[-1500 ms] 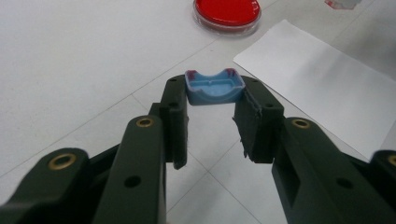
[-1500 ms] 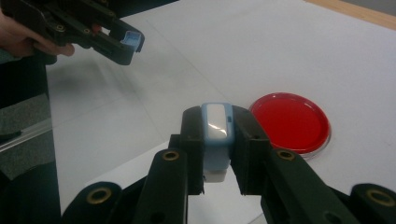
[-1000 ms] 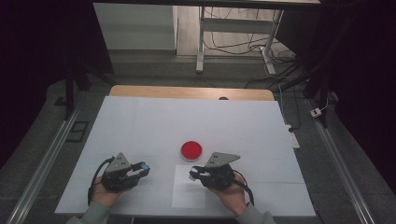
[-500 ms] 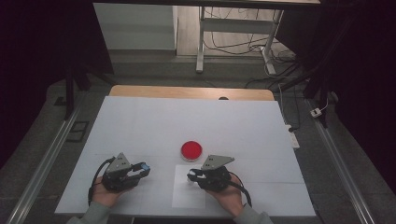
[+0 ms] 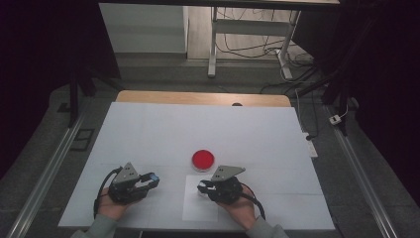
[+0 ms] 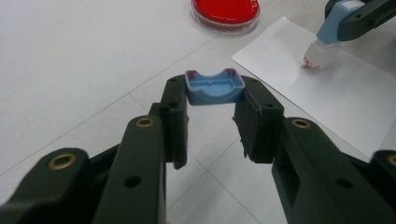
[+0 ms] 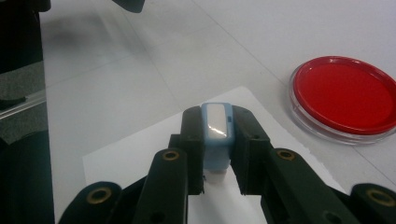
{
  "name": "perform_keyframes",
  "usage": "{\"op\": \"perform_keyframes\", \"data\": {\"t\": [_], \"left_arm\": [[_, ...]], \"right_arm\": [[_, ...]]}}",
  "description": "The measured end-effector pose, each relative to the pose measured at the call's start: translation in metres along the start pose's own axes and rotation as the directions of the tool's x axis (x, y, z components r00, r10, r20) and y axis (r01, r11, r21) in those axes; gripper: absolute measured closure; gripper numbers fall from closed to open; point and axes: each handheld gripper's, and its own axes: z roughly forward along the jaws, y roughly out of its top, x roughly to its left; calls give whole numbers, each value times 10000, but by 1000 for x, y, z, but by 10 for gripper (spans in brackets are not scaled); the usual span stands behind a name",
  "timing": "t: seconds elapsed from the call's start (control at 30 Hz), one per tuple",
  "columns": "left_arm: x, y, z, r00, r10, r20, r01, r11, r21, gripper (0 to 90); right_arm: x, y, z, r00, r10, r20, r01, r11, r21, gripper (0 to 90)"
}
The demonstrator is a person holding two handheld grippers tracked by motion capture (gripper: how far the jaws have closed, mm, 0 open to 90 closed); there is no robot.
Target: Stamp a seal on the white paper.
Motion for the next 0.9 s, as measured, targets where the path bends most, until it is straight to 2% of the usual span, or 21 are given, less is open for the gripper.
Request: {"op": "perform_keyframes", "data": {"t": [0.9], "left_arm": [[0, 0, 0, 10000, 10, 5, -10, 10000, 10, 654]], "right_arm": [[1, -2, 5, 9997, -201, 117, 199, 9996, 208, 752]]}}
